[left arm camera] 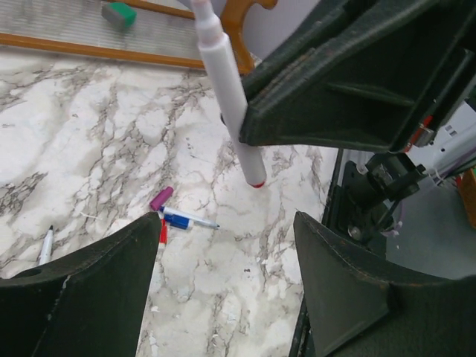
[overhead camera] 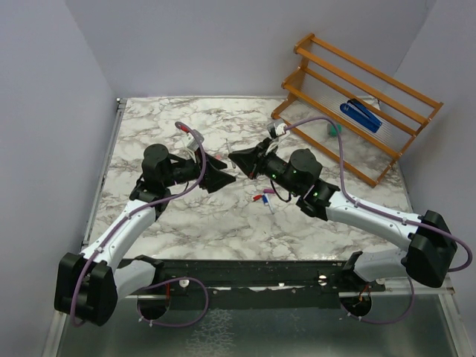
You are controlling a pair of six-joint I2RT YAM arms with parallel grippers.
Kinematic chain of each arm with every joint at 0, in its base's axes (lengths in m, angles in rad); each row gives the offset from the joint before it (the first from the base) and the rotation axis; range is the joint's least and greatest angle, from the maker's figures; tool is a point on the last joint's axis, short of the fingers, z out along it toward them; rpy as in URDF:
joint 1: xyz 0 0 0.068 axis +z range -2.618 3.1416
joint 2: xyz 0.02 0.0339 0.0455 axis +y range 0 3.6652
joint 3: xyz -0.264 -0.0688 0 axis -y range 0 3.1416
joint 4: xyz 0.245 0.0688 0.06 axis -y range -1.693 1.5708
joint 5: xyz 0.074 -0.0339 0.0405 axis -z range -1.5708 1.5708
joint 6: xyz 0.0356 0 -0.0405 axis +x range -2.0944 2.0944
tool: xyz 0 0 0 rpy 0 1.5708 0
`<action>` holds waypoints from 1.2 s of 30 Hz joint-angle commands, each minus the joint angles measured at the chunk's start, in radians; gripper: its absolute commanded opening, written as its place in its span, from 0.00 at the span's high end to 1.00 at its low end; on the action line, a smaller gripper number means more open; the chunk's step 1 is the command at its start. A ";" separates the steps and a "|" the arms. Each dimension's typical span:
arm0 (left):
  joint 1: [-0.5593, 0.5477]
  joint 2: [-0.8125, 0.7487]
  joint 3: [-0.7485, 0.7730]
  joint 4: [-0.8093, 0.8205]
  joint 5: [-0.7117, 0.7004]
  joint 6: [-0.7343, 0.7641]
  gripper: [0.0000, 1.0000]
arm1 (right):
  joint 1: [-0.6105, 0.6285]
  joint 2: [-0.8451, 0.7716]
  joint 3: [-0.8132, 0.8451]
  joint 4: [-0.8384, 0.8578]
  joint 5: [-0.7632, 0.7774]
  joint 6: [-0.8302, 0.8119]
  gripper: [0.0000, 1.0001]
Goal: Insert the pens into the pen caps
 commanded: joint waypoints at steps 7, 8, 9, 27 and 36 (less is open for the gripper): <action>-0.002 0.019 -0.024 0.244 -0.090 -0.140 0.31 | -0.002 0.028 -0.027 0.069 -0.098 0.039 0.99; -0.002 0.026 -0.025 0.262 -0.075 -0.154 0.32 | -0.001 0.031 -0.026 0.069 -0.101 0.040 0.99; -0.002 0.034 -0.025 0.278 -0.061 -0.167 0.32 | -0.001 0.034 -0.025 0.069 -0.102 0.040 1.00; -0.019 0.072 -0.023 0.321 -0.050 -0.201 0.82 | -0.001 0.043 -0.034 0.088 -0.103 0.045 0.99; -0.018 0.049 -0.045 0.321 -0.090 -0.200 1.00 | -0.001 0.034 -0.043 0.073 -0.080 0.045 1.00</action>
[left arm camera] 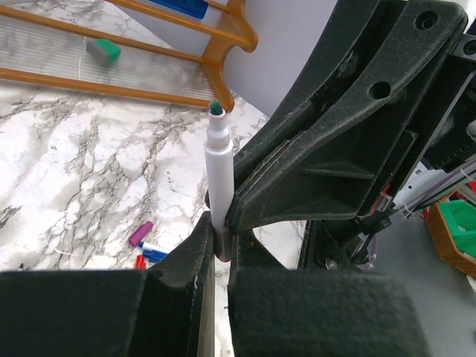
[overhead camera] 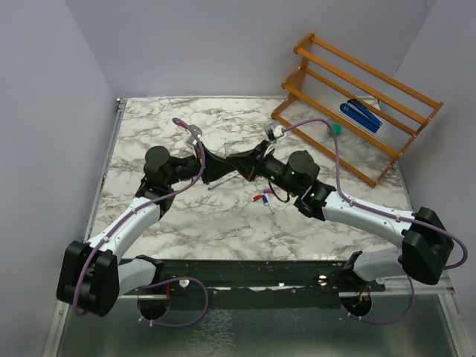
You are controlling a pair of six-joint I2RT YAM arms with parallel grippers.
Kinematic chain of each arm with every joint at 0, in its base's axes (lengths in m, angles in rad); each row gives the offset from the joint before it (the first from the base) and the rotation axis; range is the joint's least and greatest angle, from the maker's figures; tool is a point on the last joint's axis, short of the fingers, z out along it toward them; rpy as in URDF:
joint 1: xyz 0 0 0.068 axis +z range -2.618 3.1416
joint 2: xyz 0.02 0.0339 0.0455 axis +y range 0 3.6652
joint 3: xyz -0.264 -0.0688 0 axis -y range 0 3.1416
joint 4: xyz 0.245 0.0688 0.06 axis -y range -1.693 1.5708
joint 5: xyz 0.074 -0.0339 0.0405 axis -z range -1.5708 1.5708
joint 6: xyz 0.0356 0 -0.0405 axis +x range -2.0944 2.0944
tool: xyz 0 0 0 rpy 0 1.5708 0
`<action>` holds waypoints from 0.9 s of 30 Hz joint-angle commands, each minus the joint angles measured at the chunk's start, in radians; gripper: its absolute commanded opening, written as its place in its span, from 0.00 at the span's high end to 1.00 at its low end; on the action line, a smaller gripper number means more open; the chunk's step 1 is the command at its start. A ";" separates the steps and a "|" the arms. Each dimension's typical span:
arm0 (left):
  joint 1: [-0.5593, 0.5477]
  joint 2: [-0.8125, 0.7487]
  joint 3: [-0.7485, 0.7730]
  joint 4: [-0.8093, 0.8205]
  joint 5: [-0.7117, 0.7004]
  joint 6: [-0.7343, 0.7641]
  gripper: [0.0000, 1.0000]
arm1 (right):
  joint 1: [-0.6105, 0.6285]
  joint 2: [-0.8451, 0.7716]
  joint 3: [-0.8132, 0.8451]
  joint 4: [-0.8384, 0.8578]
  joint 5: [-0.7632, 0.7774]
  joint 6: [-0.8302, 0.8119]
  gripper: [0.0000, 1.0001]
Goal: Insert the pens into the pen caps
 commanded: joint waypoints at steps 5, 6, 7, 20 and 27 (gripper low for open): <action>0.002 -0.018 -0.028 0.031 -0.066 0.009 1.00 | 0.005 0.006 0.013 -0.069 0.005 -0.012 0.83; 0.002 -0.016 -0.031 0.027 -0.073 0.009 1.00 | 0.005 0.009 0.022 -0.084 0.009 -0.013 0.76; 0.002 -0.013 -0.031 0.021 -0.078 0.010 1.00 | 0.006 0.012 0.033 -0.103 0.011 -0.018 0.71; 0.012 -0.017 0.019 -0.267 -0.186 0.173 1.00 | 0.006 -0.144 0.048 -0.299 0.283 0.030 0.59; 0.019 -0.082 0.122 -0.614 -0.301 0.433 1.00 | 0.004 -0.177 0.146 -0.641 0.419 0.029 0.58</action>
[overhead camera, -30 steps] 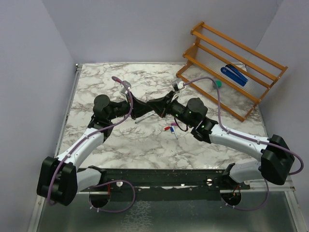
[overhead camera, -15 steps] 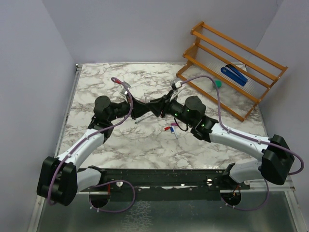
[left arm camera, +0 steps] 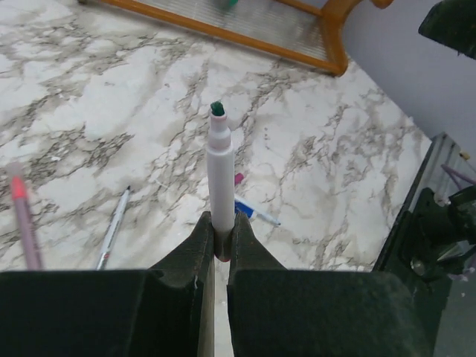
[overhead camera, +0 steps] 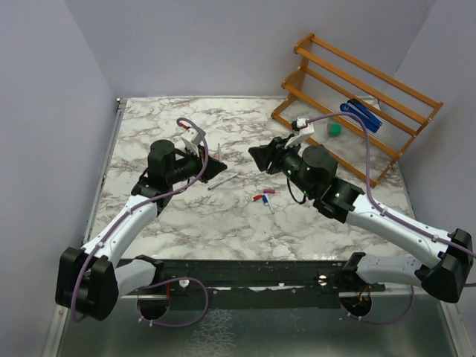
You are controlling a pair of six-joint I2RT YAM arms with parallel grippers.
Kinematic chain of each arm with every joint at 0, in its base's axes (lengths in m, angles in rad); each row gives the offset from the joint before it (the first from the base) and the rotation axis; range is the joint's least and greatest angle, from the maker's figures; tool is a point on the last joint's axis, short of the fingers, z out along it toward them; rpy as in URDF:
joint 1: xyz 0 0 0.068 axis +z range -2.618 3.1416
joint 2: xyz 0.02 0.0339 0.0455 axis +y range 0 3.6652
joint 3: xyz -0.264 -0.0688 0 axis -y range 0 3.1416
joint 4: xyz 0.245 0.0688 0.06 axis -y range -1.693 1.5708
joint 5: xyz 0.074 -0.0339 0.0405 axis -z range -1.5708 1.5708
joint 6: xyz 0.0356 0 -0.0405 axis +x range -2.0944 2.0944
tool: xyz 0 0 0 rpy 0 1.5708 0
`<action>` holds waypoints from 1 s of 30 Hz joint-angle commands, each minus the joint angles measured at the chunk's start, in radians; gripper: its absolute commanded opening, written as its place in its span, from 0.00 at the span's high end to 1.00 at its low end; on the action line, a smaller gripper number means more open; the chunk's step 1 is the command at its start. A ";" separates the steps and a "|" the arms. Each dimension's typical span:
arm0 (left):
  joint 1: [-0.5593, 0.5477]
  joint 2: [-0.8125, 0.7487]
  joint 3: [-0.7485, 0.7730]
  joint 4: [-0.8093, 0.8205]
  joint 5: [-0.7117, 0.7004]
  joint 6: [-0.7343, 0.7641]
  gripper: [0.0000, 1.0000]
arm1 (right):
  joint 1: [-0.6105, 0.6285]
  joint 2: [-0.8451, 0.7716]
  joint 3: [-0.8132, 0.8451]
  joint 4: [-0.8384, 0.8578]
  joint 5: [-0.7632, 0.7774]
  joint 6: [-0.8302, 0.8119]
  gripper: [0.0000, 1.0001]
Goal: Insert the pens into the pen caps
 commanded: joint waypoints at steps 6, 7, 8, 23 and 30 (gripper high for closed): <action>0.049 -0.099 0.047 -0.240 -0.030 0.228 1.00 | -0.026 0.073 0.141 -0.398 0.029 -0.343 0.50; 0.054 -0.100 0.045 -0.235 -0.018 0.223 1.00 | -0.040 0.100 0.181 -0.448 0.057 -0.388 0.39; 0.055 -0.101 0.046 -0.235 -0.008 0.224 1.00 | -0.057 0.128 0.223 -0.485 0.100 -0.415 0.26; 0.042 -0.151 0.055 -0.230 0.060 0.233 1.00 | -0.190 0.546 0.414 -0.607 0.303 -0.861 0.00; 0.027 -0.205 0.044 -0.246 0.077 0.241 1.00 | -0.205 0.461 0.312 -0.478 0.196 -0.993 0.00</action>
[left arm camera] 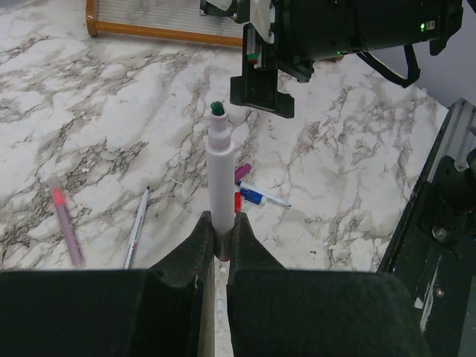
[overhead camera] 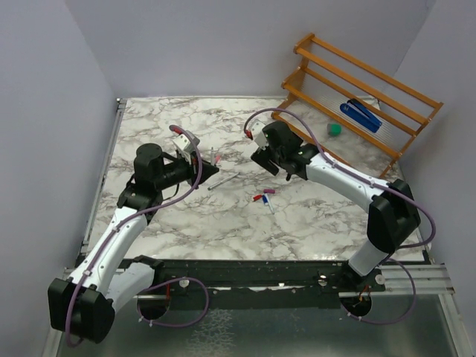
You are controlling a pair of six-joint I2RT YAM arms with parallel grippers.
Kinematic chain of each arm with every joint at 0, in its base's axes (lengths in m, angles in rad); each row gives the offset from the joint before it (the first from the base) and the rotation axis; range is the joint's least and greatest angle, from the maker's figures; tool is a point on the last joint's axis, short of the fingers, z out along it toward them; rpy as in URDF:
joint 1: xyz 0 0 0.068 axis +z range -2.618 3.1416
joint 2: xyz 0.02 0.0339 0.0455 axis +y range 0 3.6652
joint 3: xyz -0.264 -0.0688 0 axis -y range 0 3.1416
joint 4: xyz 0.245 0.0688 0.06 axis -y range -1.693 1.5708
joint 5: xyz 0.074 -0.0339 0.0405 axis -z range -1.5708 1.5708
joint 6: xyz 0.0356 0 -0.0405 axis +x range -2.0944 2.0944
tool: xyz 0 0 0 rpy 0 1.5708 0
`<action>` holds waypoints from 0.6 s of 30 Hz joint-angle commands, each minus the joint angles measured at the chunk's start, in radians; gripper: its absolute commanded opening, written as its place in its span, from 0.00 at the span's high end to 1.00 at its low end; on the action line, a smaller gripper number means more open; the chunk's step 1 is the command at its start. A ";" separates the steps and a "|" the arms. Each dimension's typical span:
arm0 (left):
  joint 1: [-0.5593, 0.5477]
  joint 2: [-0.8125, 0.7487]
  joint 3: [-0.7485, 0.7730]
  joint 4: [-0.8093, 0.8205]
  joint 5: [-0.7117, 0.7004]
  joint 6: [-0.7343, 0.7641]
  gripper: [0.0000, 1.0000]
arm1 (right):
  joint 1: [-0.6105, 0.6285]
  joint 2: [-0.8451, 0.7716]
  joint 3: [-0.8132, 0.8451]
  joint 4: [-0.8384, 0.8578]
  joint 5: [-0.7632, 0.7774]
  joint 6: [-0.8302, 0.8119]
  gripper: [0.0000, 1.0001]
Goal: Insert the pens into the pen caps
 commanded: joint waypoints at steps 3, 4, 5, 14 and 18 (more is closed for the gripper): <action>-0.013 -0.046 0.005 -0.026 0.060 0.023 1.00 | -0.033 -0.003 0.069 -0.061 -0.187 -0.091 0.00; -0.012 -0.049 0.009 -0.037 0.063 0.032 1.00 | -0.034 -0.008 0.080 -0.075 -0.295 -0.086 0.00; -0.012 -0.053 0.013 -0.050 0.066 0.039 1.00 | -0.032 -0.017 0.079 -0.075 -0.378 -0.083 0.00; -0.012 -0.047 0.015 -0.078 0.088 0.059 1.00 | -0.032 -0.040 -0.032 -0.113 -0.632 -0.083 0.33; -0.013 -0.030 0.015 -0.081 0.090 0.060 1.00 | -0.008 0.034 -0.053 -0.121 -0.642 -0.076 0.39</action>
